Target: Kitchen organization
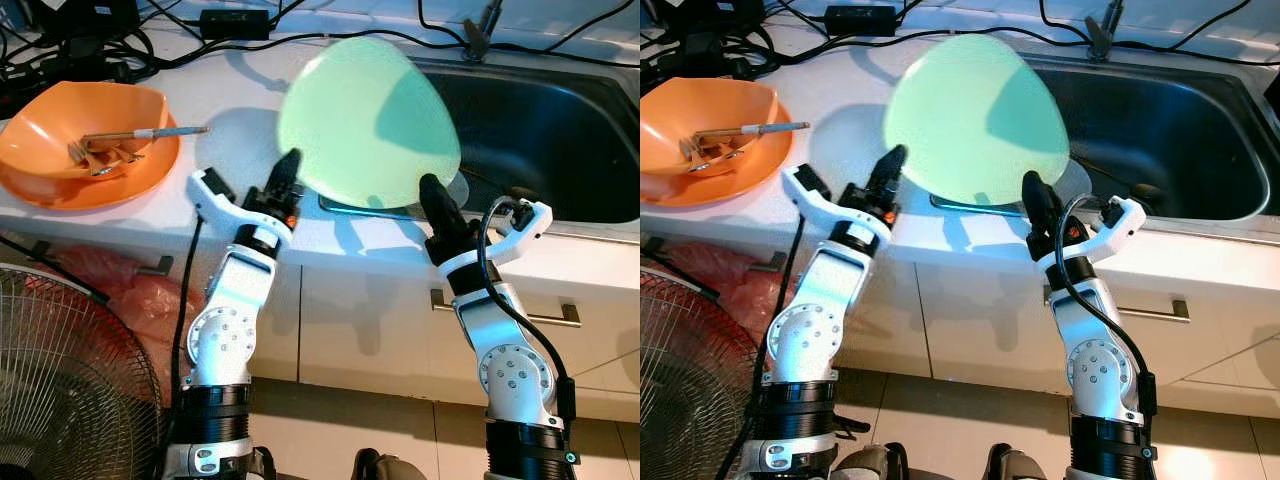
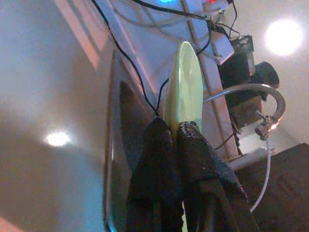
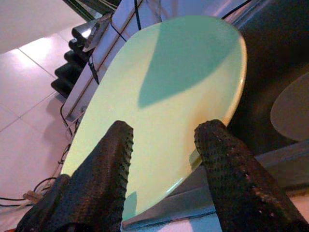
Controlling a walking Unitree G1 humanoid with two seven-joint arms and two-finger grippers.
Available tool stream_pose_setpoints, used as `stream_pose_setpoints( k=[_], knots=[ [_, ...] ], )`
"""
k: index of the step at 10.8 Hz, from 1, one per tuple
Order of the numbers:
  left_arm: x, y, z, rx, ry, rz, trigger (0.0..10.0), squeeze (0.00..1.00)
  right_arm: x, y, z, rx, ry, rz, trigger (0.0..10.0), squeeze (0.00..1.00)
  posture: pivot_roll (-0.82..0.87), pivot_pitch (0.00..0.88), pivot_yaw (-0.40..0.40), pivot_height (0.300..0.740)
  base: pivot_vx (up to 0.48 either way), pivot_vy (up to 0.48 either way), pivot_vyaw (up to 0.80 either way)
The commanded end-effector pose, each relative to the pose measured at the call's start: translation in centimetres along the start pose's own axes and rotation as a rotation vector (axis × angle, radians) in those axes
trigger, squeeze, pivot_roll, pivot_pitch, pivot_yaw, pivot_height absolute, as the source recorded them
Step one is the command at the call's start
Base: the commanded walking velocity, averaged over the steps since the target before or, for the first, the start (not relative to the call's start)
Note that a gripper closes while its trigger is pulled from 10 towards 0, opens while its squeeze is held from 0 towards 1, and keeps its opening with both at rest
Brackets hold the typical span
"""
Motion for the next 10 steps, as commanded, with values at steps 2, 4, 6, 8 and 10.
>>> stream_pose_setpoints(
  k=[2, 4, 6, 8, 10],
  knots=[
    [-3.5, -0.7, -1.1, 0.011, 0.078, -0.143, 10.0, 0.00, 0.4, 0.0, 0.6, -0.027, -0.010, 0.019, 10.0, 0.00, 0.03, 0.161, -0.010, 0.740, 0.000, 0.000, 0.00],
    [-3.5, -0.9, -0.3, -0.036, 0.071, -0.131, 10.0, 0.00, 0.0, 0.0, 0.8, -0.030, 0.004, -0.006, 10.0, 0.00, 0.02, 0.162, -0.012, 0.740, 0.000, 0.000, 0.00],
    [-3.1, -0.9, 0.2, -0.073, 0.075, -0.108, 10.0, 0.00, -0.1, 0.0, 1.0, -0.037, 0.006, -0.009, 10.0, 0.00, 0.02, 0.163, -0.012, 0.740, 0.000, 0.000, 0.00],
    [-3.1, -0.9, 0.3, -0.074, 0.070, -0.112, 10.0, 0.00, -0.1, 0.0, 0.8, -0.032, 0.005, -0.009, 10.0, 0.00, 0.02, 0.160, -0.012, 0.740, 0.000, 0.000, 0.00],
    [-3.5, -0.8, 0.4, -0.084, 0.086, -0.139, 10.0, 0.00, -0.3, 0.0, 0.7, -0.032, 0.008, -0.022, 10.0, 0.00, 0.03, 0.155, -0.012, 0.740, 0.000, 0.000, 0.00]
  ],
)
Point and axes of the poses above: a point about 5 cm out from each wrist's last joint towards the gripper, its own y axis pointing back from the gripper into the wrist, its own z axis along the axis of the wrist's last joint, x = y × z, the point moved 1 cm from there along -y, pointing out of the wrist towards the gripper, and after that the axes turned 2 degrees about y, right-handed, at the moved point
